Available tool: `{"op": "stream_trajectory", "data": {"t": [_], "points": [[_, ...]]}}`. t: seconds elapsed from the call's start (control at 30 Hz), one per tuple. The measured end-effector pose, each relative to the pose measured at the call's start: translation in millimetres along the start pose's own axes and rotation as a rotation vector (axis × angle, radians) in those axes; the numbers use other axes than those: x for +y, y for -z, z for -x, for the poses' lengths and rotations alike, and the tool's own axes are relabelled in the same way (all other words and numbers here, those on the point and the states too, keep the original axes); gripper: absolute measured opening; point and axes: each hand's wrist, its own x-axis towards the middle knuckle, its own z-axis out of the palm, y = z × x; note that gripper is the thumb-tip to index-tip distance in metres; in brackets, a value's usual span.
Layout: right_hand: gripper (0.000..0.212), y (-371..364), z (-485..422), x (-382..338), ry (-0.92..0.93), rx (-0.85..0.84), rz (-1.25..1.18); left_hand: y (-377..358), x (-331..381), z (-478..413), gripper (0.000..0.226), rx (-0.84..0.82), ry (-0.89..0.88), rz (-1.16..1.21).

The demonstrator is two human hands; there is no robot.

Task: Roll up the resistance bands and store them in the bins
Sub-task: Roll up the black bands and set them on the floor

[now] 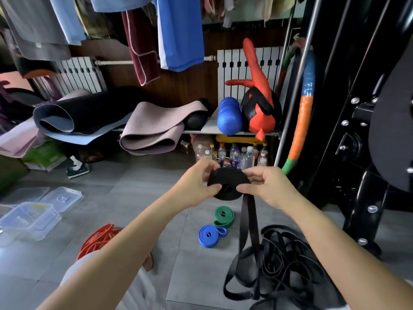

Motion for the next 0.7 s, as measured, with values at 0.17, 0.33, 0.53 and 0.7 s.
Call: {"op": "stream_trajectory", "data": {"t": [0.17,0.33,0.53,0.7], "points": [[0.035,-12.4,-0.2,4.8,-0.017,-0.056,0.117,4.0,8.3,-1.2,0.055,-0.172,-0.143,-0.546],[0.039,-14.2,9.6,17.7,-0.028,-0.020,0.003,9.7,1.9,4.2,0.042,-0.060,-0.109,-0.251],[0.038,-25.7,23.0,29.5,0.019,0.054,-0.239,-3.6,-11.8,18.0,0.044,0.096,0.004,0.346],[0.035,-26.0,17.1,27.6,0.048,0.102,-0.194,-22.0,-18.1,24.8,0.038,0.091,0.116,0.458]]}}
